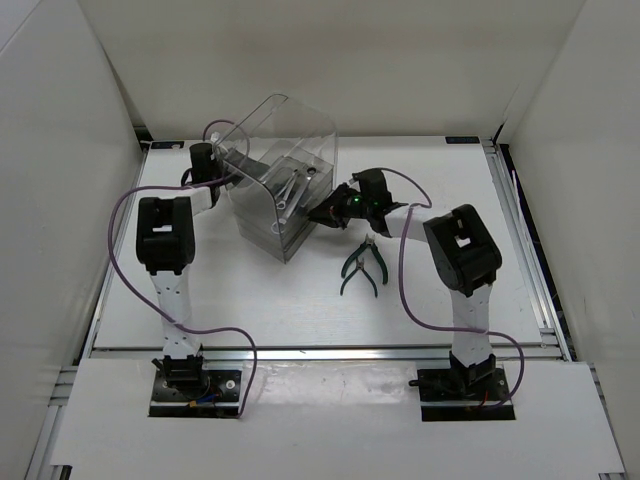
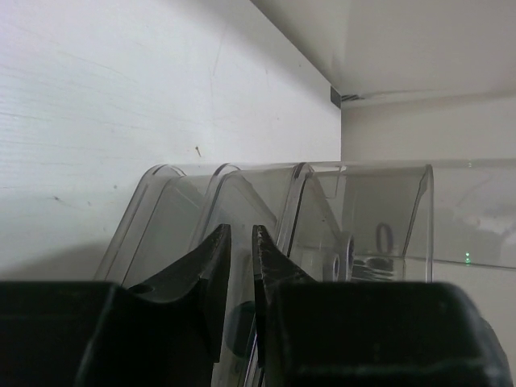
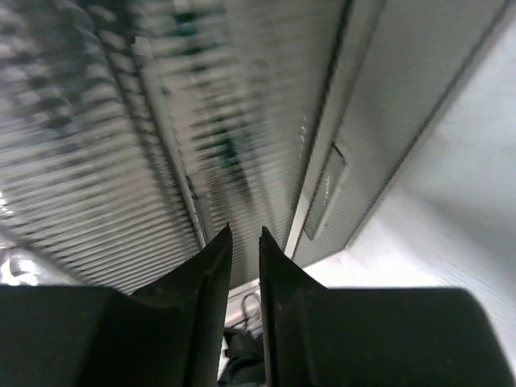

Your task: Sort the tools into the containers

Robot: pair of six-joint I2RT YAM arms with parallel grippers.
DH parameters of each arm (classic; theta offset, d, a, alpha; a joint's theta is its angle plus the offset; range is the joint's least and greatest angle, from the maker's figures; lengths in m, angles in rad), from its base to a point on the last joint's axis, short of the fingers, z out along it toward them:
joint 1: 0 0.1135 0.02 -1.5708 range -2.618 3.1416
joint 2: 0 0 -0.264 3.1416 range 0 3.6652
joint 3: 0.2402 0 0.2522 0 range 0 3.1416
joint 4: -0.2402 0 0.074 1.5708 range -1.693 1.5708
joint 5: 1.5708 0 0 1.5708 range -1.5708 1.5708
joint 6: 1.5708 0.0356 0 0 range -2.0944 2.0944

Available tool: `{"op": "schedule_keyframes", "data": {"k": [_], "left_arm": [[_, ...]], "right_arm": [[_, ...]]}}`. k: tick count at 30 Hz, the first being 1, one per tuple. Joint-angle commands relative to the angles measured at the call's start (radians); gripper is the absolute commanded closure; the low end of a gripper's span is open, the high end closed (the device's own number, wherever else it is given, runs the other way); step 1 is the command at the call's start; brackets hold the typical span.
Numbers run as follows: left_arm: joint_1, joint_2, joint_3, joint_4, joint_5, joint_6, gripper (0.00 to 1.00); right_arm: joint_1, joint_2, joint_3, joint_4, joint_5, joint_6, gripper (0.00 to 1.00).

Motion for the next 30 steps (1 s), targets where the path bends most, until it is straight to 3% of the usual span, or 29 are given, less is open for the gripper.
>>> {"op": "schedule_keyframes", "data": {"k": [1, 6, 15, 30], "left_arm": [[-0.044, -0.112, -0.018, -0.059, 0.080, 0.051, 0.70], [-0.044, -0.128, -0.024, -0.093, 0.071, 0.083, 0.70], [-0.043, -0.119, -0.032, -0.091, 0.074, 0.076, 0.69], [-0.034, -0.125, -0.037, -0.094, 0.074, 0.077, 0.68]], "right_arm": [[-0.020, -0.077, -0.031, 0.146, 0.049, -0.056, 0.75], [-0.020, -0.052, -0.042, 0.169, 0.063, -0.059, 0.68], [-0.038, -0.068, -0.022, -0.032, 0.102, -0.157, 0.66], [-0.039, -0.013, -0.034, -0.009, 0.076, -0.130, 0.66]]}}
